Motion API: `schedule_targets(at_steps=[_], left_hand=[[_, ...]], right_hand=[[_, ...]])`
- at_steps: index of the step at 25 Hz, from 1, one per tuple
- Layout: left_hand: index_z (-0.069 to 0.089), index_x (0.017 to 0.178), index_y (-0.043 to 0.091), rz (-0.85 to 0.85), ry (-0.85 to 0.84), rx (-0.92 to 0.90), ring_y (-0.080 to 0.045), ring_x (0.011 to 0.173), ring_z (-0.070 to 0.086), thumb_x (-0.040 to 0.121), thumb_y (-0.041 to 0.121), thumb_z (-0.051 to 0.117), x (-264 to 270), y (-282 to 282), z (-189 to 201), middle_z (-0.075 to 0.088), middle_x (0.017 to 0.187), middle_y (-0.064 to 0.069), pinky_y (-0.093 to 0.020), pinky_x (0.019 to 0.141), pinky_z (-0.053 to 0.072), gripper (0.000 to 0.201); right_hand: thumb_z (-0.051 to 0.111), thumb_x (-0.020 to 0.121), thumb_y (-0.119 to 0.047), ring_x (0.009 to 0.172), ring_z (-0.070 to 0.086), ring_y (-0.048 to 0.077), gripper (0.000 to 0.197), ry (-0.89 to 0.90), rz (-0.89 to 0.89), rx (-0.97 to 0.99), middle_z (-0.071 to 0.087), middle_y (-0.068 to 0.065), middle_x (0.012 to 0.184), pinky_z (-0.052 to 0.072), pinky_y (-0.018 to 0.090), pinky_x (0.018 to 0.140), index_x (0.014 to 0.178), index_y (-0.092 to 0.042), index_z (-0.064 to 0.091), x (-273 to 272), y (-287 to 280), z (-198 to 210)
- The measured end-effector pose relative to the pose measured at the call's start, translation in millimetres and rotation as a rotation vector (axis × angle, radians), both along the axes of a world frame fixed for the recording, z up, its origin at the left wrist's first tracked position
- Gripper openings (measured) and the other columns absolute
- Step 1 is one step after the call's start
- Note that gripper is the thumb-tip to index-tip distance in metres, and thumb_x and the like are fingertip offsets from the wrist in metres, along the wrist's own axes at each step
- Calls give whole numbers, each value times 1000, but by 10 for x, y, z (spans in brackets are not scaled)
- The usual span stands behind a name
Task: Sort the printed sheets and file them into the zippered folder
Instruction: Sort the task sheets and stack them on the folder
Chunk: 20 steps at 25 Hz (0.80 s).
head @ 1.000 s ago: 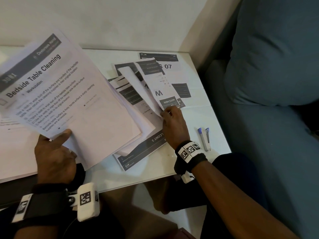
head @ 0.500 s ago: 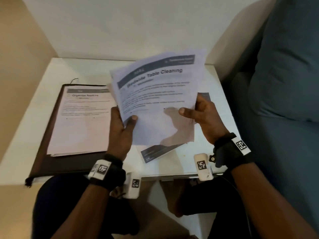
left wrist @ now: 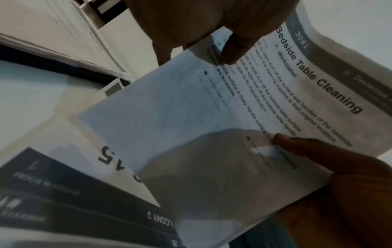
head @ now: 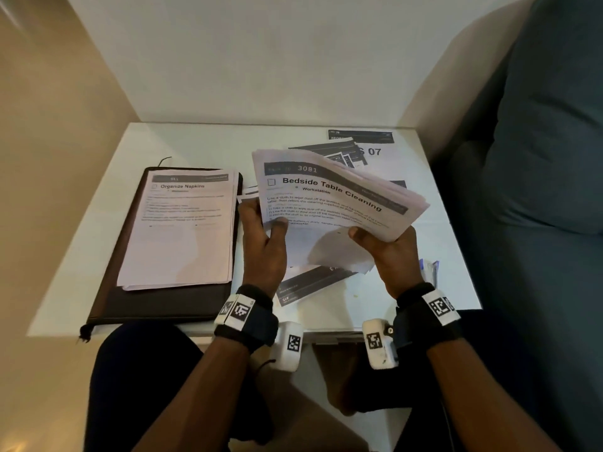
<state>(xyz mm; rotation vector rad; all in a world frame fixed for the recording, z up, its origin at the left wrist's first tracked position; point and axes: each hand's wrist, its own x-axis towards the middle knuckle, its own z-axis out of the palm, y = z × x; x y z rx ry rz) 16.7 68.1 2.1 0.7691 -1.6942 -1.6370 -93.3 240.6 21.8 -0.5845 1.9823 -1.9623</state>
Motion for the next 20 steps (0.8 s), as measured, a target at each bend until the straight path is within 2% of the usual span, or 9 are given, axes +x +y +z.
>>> schedule_targets(at_steps=[2,4,6,7,10,13,15,17,20], left_hand=[[38,122,39,-30,-14,64,11,112,57,104,2,51,14,73,-46,57,129,15,-9,89,50,44],[36,117,45,-64,-37,96,12,115,54,106,4,48,23,110,-116,55,130,18,-4,88,47,45],[35,119,39,-70,-47,95,6,121,54,107,6,47,-22,99,-210,55,133,15,-6,90,48,37],[35,121,31,-65,-62,114,-2,125,55,107,7,46,-38,78,-251,55,136,11,-11,93,49,30],[32,125,19,-118,-116,148,-20,132,53,106,5,46,-35,53,-262,52,143,3,-30,104,51,28],[35,124,24,-186,-168,96,-11,121,57,100,-3,49,-10,-29,-17,56,134,7,-26,96,53,38],[41,120,20,-150,-84,26,-8,111,63,91,-1,54,17,-160,242,64,123,5,-31,95,56,38],[47,117,17,-154,25,12,-13,107,68,82,4,56,-18,-289,438,67,116,-2,-30,86,59,39],[52,123,16,-227,-4,0,-14,107,68,90,-3,57,-92,-272,506,69,114,-1,-26,83,58,38]], right_hand=[[73,85,9,105,69,9,54,41,42,34,74,-17,105,59,26,84,111,-37,66,46,-25,-30],[71,87,8,101,68,2,53,38,61,79,73,-23,101,60,28,85,112,-38,63,84,-32,-69],[72,87,6,98,68,0,49,39,7,91,73,-20,98,60,26,84,109,-38,64,34,-29,-117],[73,87,4,99,68,2,47,36,-6,97,73,-17,100,60,25,84,109,-37,64,14,-39,-142],[75,88,-2,101,69,13,38,-6,-16,144,72,-7,101,61,29,84,102,-36,66,6,-49,-168],[76,85,-1,98,68,12,39,-33,-62,135,73,-10,98,59,27,79,101,-36,70,-25,7,-120],[76,85,1,95,68,6,53,-28,-44,88,74,-16,97,59,30,82,98,-50,71,17,63,-57],[76,84,4,96,68,5,64,-38,-39,42,74,-18,100,59,30,84,97,-58,70,58,98,-63],[78,82,4,102,68,14,58,-73,-1,62,75,-9,105,60,36,86,102,-51,71,105,131,-122]])
